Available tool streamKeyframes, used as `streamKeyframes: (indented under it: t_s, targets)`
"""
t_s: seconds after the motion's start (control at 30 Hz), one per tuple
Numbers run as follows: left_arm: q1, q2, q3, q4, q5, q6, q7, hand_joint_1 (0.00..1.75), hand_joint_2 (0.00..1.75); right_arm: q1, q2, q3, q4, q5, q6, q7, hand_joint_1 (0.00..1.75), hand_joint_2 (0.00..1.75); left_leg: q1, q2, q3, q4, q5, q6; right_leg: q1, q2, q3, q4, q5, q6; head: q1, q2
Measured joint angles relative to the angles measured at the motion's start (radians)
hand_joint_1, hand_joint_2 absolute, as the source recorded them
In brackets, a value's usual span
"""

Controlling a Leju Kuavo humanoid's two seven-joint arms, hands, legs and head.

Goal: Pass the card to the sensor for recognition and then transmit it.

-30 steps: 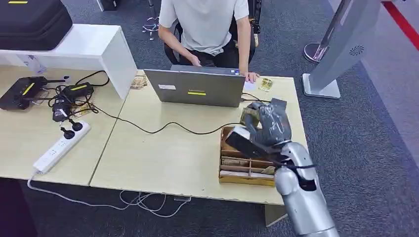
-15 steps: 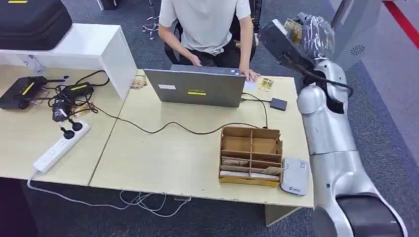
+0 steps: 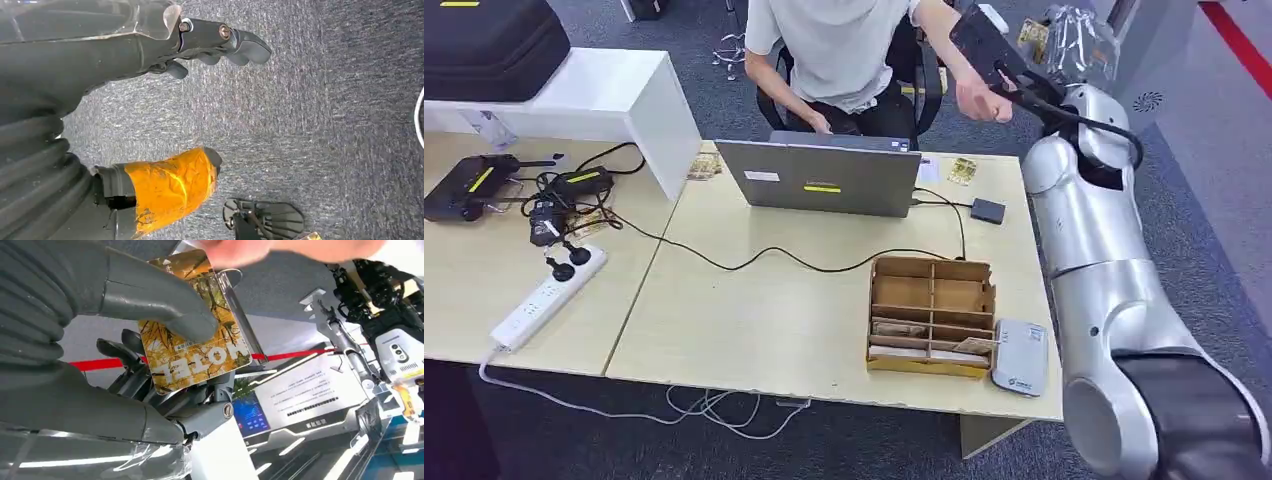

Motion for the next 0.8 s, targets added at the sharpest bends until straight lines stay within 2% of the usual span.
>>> streamKeyframes:
  t_s: [0.1,0.17,0.43,0.67,0.8]
  targets:
    - [-0.001,0.000,0.002,0.000,0.054,-0.007,-0.048,0.00,1.75,0.001,0.002,-0.006,0.015,0.017,-0.008,0.000,0.00,0.00,0.000,-0.001,0.000,0.000,0.000,0.000,0.000,0.000,0.000,0.000,0.000,0.000,0.000,0.000]
    - [0.000,0.002,0.005,0.000,0.058,0.001,-0.050,0.00,1.75,0.002,0.002,-0.014,0.021,0.024,-0.009,-0.002,0.00,0.00,0.000,0.000,0.000,0.000,0.000,0.000,0.000,0.000,0.000,0.000,0.000,0.000,0.000,0.000]
    - [0.000,0.008,0.008,0.000,0.060,0.003,-0.003,0.00,1.75,0.011,-0.005,-0.056,0.036,0.050,-0.010,-0.009,0.00,0.00,0.000,0.000,0.000,0.000,0.000,0.000,0.000,0.000,0.000,0.000,0.000,0.000,0.000,0.000]
    - [0.000,0.010,0.008,0.000,0.049,0.006,0.004,0.00,1.75,0.023,-0.024,-0.092,0.036,0.071,-0.011,-0.016,0.00,0.00,0.000,0.000,0.000,0.000,0.000,0.000,0.000,0.000,-0.001,0.000,0.000,0.000,0.000,0.000]
    - [0.000,0.010,0.008,0.000,0.047,0.005,0.005,0.00,1.75,0.035,-0.070,-0.109,0.035,0.083,-0.026,-0.006,0.00,0.00,0.000,-0.001,0.000,0.001,0.000,0.000,0.000,-0.001,0.000,-0.001,0.000,0.000,-0.001,0.000]
